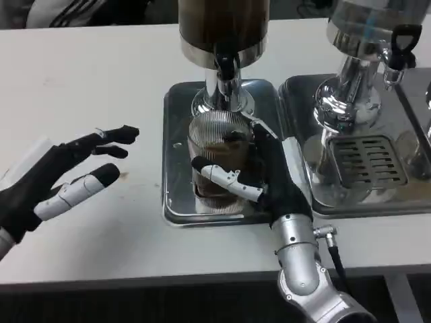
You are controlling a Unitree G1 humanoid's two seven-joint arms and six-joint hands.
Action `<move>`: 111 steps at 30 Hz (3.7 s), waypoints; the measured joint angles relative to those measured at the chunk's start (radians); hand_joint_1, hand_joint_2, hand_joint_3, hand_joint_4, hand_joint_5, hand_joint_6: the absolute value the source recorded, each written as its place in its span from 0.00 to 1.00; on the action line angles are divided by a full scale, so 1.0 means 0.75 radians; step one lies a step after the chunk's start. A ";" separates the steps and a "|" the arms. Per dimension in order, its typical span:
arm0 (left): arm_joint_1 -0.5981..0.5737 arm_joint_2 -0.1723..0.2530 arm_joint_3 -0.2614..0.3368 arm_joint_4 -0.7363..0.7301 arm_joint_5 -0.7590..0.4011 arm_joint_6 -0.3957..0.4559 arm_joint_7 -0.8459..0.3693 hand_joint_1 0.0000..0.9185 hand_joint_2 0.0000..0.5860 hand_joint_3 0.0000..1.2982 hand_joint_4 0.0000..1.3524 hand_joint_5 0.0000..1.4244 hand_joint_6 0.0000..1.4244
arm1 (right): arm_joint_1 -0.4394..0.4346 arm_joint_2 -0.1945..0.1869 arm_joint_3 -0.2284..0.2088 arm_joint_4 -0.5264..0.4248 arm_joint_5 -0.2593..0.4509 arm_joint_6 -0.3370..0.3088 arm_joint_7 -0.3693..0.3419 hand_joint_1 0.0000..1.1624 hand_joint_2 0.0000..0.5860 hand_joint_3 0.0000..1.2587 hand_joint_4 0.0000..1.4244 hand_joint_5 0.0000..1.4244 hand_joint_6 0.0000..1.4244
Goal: Grasp the cup under the faucet to collect the drink, then remove the cup.
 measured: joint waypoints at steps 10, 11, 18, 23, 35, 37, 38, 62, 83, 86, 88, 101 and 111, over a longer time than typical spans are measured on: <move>0.020 0.001 0.000 -0.017 0.000 0.004 0.000 0.00 0.16 0.21 0.17 0.21 0.12 | 0.022 0.003 0.016 0.004 -0.017 -0.016 -0.137 0.69 0.34 0.33 0.46 0.56 0.80; 0.020 0.001 0.000 -0.019 0.000 0.004 0.000 0.00 0.16 0.21 0.17 0.21 0.12 | 0.023 0.003 0.018 0.005 -0.021 -0.018 -0.143 0.69 0.34 0.33 0.46 0.56 0.80; 0.022 0.001 0.000 -0.024 0.000 0.009 0.000 0.00 0.15 0.20 0.18 0.21 0.12 | 0.041 0.005 0.028 0.005 -0.040 -0.038 -0.209 0.69 0.34 0.35 0.48 0.58 0.83; 0.022 0.001 -0.001 -0.025 0.000 0.011 0.000 0.00 0.16 0.20 0.18 0.21 0.12 | 0.055 0.006 0.039 0.002 -0.056 -0.056 -0.246 0.68 0.35 0.38 0.50 0.60 0.85; 0.022 0.001 -0.040 -0.022 0.000 0.012 0.000 0.00 0.15 0.20 0.18 0.22 0.12 | 0.120 0.013 0.060 -0.036 -0.108 -0.105 -0.340 0.68 0.35 0.43 0.54 0.64 0.90; 0.020 0.001 -0.043 -0.018 0.000 0.012 0.000 0.00 0.16 0.19 0.18 0.22 0.12 | 0.127 0.013 0.060 -0.041 -0.112 -0.107 -0.347 0.68 0.35 0.44 0.54 0.64 0.90; 0.019 0.001 -0.045 -0.015 0.000 0.012 0.000 0.00 0.16 0.19 0.18 0.22 0.12 | 0.134 0.014 0.061 -0.048 -0.117 -0.107 -0.356 0.68 0.35 0.44 0.55 0.65 0.90; 0.006 -0.002 -0.094 0.027 0.001 0.012 -0.001 0.00 0.16 0.18 0.18 0.22 0.13 | 0.256 -0.038 0.051 -0.299 -0.175 -0.107 -0.383 0.67 0.37 0.46 0.56 0.67 0.91; -0.024 -0.023 -0.103 0.035 0.006 0.003 -0.001 0.00 0.16 0.17 0.16 0.20 0.12 | 0.517 -0.140 0.023 -0.672 -0.188 0.000 -0.215 0.68 0.38 0.49 0.59 0.70 0.95; -0.024 -0.033 -0.106 0.034 0.007 -0.004 -0.001 0.00 0.15 0.17 0.14 0.19 0.12 | 0.560 -0.151 0.010 -0.737 -0.189 0.022 -0.181 0.69 0.37 0.49 0.60 0.71 0.95; -0.023 -0.036 -0.108 0.028 0.007 -0.008 -0.001 0.00 0.14 0.17 0.13 0.18 0.12 | 0.586 -0.159 0.004 -0.778 -0.189 0.032 -0.157 0.70 0.37 0.50 0.61 0.72 0.96; 0.079 -0.020 -0.146 -0.210 0.003 -0.121 -0.031 0.00 0.10 0.12 0.02 0.06 0.07 | 0.738 -0.200 -0.058 -1.073 -0.154 0.111 0.009 0.73 0.33 0.54 0.63 0.75 0.98; 0.181 0.021 -0.145 -0.387 -0.015 -0.160 -0.032 0.00 0.09 0.09 0.00 0.01 0.05 | 0.818 -0.214 -0.109 -1.221 -0.107 0.155 0.114 0.74 0.32 0.56 0.64 0.77 1.00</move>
